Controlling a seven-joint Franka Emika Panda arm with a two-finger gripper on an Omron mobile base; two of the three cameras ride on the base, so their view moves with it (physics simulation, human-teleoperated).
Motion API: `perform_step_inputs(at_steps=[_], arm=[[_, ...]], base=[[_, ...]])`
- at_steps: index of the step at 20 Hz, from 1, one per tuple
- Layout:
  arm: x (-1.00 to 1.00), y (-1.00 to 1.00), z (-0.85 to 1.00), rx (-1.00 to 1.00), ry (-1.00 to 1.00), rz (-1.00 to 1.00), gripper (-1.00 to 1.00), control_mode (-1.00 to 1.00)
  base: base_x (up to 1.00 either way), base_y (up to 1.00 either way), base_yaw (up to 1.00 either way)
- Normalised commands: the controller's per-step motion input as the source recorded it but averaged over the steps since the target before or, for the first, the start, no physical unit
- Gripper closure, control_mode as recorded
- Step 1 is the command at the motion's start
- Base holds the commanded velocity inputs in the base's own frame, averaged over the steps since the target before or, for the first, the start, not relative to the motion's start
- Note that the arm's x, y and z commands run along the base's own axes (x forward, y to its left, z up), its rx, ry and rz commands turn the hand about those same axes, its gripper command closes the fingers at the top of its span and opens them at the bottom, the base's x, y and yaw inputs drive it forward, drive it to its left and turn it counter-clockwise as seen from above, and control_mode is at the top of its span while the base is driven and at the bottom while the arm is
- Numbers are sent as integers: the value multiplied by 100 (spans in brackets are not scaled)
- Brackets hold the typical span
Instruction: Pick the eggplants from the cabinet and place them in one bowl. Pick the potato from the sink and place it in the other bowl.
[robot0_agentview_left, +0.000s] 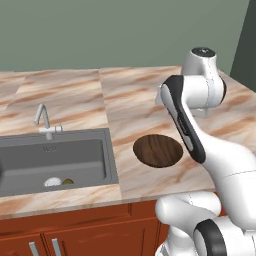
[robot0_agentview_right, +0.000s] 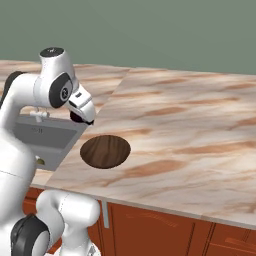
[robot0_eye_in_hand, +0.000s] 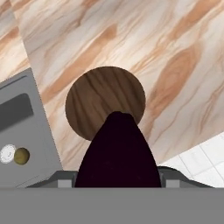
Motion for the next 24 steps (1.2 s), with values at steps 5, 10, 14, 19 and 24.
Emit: perform_step_inputs(at_steps=[5,10,14,19,24], arm=[[19,0,-26,0,2,0,100,-100],[16,0,-24,0,7,0,100,-100],[8,0,-25,0,9,0,100,-100],[7,-1,-24,0,8,0,100,-100],[5,-3,-22,0,8,-1,100,-100]], base=[[0,0,0],[0,0,0],[0,0,0],[0,0,0],[0,0,0]])
